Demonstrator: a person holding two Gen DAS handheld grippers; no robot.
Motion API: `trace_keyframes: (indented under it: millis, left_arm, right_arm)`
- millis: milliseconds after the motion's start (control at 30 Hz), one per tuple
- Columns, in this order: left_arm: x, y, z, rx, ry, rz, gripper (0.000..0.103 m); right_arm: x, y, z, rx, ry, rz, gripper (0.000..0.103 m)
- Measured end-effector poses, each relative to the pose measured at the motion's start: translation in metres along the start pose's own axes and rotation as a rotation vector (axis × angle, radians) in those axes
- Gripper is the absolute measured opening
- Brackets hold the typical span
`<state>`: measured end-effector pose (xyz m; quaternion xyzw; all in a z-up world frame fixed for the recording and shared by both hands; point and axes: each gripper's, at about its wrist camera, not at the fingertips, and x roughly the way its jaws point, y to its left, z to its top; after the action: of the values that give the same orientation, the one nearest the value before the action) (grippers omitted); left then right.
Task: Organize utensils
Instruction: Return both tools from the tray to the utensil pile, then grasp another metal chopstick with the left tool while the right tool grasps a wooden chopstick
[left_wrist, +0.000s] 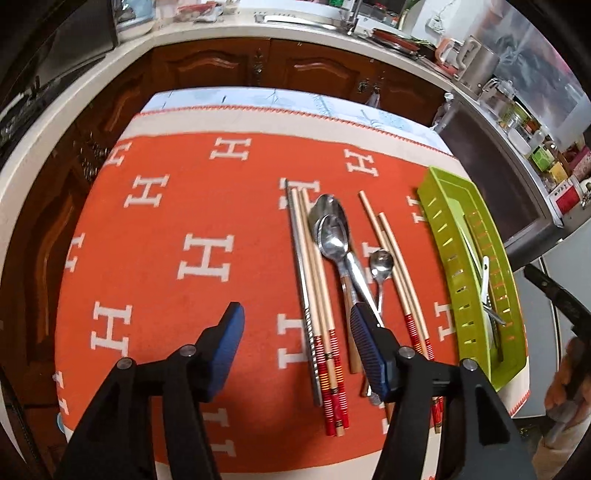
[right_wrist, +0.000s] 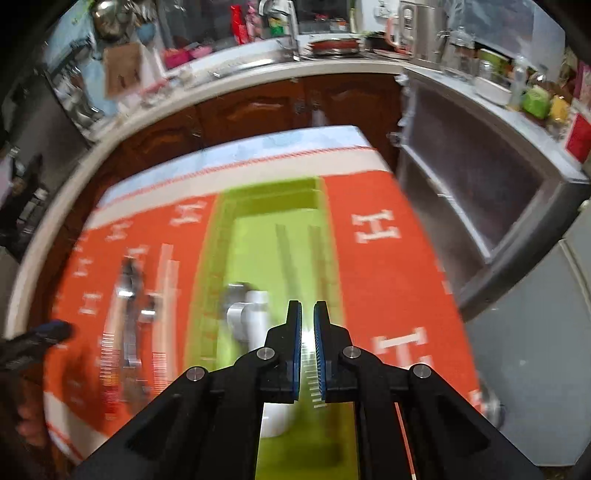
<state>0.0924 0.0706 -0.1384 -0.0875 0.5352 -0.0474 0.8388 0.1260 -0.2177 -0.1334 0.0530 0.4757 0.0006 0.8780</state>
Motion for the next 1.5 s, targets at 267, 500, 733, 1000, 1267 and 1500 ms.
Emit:
trace_keyframes:
  millis: [267, 500, 733, 1000, 1267, 1500]
  left_arm:
    - [0.027, 0.008, -0.005, 0.010, 0.052, 0.012, 0.052]
    - [0.052, 0.000, -0.011, 0.056, 0.103, 0.011, 0.026]
    - [0.058, -0.004, -0.008, 0.072, 0.084, 0.013, 0.025]
    - [0.063, -0.003, 0.001, 0.059, 0.064, 0.031, 0.026]
    - [0.063, -0.004, 0.001, 0.091, 0.064, 0.097, 0.022]
    - [0.065, -0.011, 0.004, 0.113, 0.033, 0.149, 0.018]
  right_arm:
    - [-0.012, 0.094, -0.008, -0.117, 0.034, 0.234, 0.007]
    - [0.019, 0.151, -0.028, -0.137, 0.110, 0.283, 0.007]
    - [0.044, 0.159, -0.052, -0.116, 0.173, 0.300, 0.007]
    - [0.052, 0.164, -0.060, -0.127, 0.186, 0.302, 0.007]
    - [0.047, 0.165, -0.061, -0.142, 0.179, 0.299, 0.007]
    - [0.048, 0.168, -0.063, -0.142, 0.186, 0.309, 0.007]
